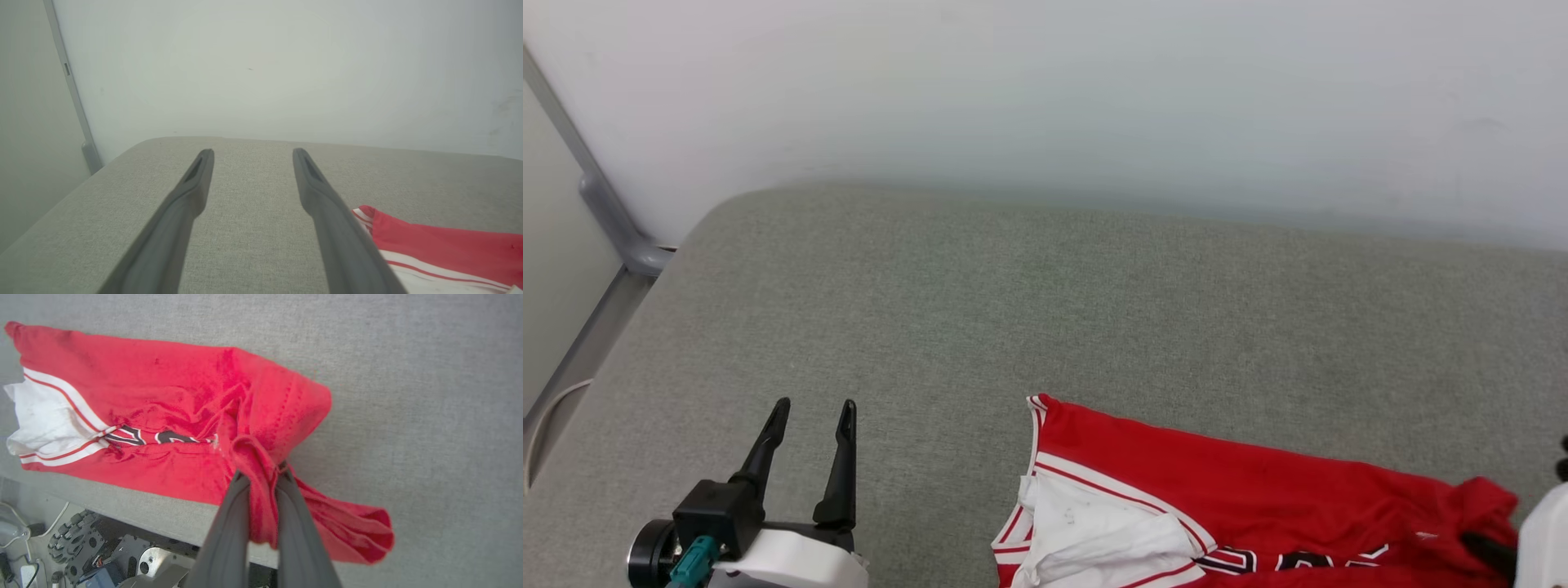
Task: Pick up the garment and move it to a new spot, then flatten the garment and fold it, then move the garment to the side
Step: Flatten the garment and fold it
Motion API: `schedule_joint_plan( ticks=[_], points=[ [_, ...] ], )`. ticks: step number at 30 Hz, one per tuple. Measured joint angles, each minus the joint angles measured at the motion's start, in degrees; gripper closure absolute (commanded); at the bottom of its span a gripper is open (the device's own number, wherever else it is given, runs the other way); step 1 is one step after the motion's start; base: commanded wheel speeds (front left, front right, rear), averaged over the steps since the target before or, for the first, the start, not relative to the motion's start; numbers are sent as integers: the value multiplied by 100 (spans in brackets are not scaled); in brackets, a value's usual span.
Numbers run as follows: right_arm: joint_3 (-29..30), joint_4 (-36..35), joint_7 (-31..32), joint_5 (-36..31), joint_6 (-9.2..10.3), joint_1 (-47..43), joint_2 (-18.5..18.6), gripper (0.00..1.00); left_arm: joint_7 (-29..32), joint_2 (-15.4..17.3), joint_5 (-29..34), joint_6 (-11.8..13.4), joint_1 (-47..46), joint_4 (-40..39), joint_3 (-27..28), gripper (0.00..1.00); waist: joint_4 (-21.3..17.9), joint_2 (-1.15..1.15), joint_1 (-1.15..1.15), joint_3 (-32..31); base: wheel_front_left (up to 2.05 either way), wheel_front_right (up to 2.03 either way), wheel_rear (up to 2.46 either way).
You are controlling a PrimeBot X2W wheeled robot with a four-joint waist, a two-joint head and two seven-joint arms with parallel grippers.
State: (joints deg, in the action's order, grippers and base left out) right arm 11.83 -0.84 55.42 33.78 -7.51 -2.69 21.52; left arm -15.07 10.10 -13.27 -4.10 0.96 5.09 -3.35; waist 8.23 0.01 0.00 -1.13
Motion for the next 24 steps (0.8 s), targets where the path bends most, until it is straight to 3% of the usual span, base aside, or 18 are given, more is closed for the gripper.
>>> schedule_joint_plan(
  ticks=[6, 12, 17, 20, 24],
  points=[
    [-276, -787, 757, 285, 0, -84, -656, 100, 1, -125, 43, -44, 110, 18, 78, 0, 78, 0, 0, -88, 0, 0, 0],
    [-445, -962, 1115, 583, 0, 204, -1551, 100, 0, -181, 93, -97, 110, 29, 154, 0, 177, 0, 0, -100, 0, 0, 0],
    [-599, -793, 922, 781, 0, 507, -1844, 100, 0, -196, 145, -104, 110, 54, 255, 0, 277, 0, 0, -91, 0, 0, 0],
    [-875, -425, 487, 1246, 1, 624, -1845, 100, 0, -205, 154, -133, 109, 64, 303, 0, 347, 0, 0, -86, 0, 0, 0],
    [-1226, 151, -174, 1268, 1, 839, -1852, 100, 0, -226, 163, -145, 102, 79, 366, 0, 460, 0, 0, -71, 0, 0, 0]
  ],
)
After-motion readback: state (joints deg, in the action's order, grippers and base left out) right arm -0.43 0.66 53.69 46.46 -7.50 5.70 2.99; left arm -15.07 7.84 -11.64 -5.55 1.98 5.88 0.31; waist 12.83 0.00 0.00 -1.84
